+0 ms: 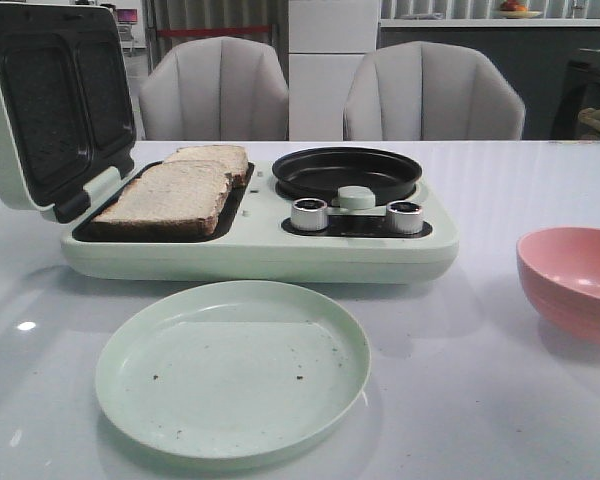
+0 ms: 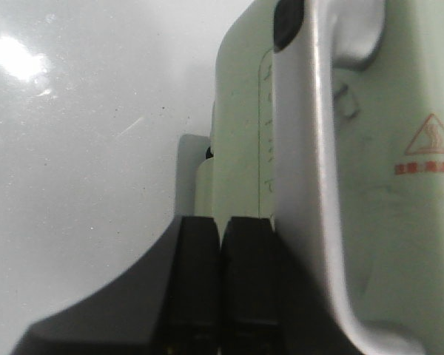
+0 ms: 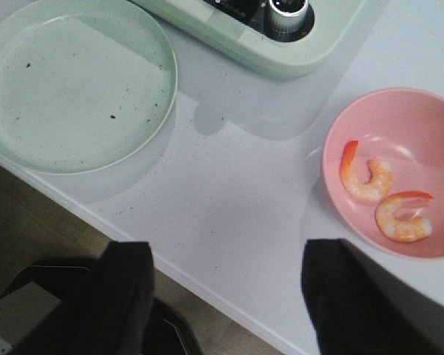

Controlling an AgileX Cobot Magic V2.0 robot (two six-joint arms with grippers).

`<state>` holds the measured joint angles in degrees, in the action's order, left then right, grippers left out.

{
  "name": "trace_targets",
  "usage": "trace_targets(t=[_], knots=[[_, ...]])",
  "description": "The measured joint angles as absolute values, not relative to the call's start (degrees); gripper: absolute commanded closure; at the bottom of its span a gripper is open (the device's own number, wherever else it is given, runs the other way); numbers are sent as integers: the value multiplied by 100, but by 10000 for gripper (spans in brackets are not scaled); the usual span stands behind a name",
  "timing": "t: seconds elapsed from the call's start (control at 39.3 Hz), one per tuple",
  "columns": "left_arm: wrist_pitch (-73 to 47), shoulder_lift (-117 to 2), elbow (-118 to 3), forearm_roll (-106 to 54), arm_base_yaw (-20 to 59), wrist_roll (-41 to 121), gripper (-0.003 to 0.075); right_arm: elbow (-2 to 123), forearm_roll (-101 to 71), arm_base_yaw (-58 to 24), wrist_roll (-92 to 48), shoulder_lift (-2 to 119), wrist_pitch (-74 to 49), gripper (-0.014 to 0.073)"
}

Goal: Make breakfast with bread and shrimp

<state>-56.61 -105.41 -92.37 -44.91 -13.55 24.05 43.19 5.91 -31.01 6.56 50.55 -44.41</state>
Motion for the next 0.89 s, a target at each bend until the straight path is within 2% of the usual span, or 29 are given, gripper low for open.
trace_targets(t=[0.36,0.89], knots=[[-5847,-10541,-9237,-4656,-1124,2647,619,4319,591,-3101,656,5055,-4441,57],[-5871,-10541,-9237,-4709,198,3214,619,4319,591,-3101,656,5055,-4441,57]])
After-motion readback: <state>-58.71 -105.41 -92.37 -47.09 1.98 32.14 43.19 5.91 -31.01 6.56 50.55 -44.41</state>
